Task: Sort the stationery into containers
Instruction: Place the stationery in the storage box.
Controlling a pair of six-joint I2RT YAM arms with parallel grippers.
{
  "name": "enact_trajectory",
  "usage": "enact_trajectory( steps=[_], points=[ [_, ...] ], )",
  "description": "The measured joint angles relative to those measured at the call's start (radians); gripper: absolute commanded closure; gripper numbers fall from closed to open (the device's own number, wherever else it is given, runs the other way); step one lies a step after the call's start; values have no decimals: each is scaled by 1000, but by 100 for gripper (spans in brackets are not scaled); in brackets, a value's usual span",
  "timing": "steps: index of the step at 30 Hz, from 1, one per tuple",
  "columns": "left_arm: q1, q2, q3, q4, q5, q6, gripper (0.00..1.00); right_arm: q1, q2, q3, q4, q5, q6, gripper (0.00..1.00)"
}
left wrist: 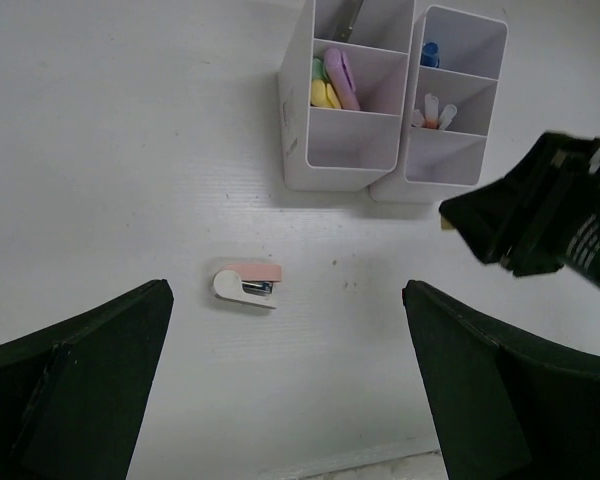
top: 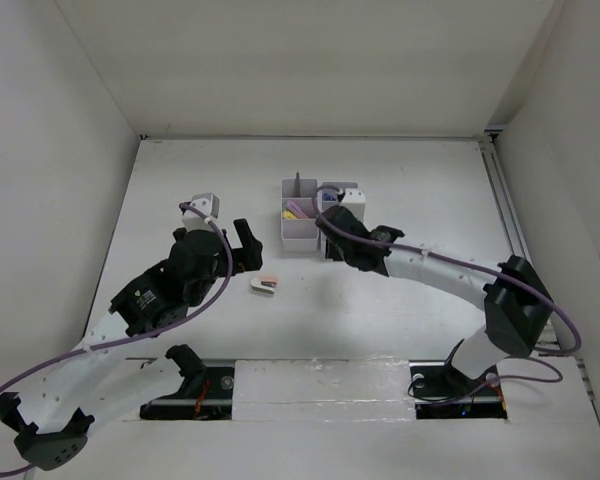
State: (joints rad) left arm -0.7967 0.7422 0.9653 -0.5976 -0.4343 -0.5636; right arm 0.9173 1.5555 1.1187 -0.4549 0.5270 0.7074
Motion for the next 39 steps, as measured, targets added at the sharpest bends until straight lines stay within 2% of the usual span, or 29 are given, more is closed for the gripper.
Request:
enact_trajectory(
  steps=[5,11,21,39],
  points=[
    [0,0,-4,4,0,0,0,-138,45,91,10,-37,-116,100],
    [0,-3,-4,9,0,0,0,-214,70,147,19,-99,-199,100],
    [0,-6,-6,21,0,0,0,-215,122,174,20,-143,-224,100],
    [0,-6,-10,23,4,0,0,-231,160,130,60,-169,-214,100]
  ],
)
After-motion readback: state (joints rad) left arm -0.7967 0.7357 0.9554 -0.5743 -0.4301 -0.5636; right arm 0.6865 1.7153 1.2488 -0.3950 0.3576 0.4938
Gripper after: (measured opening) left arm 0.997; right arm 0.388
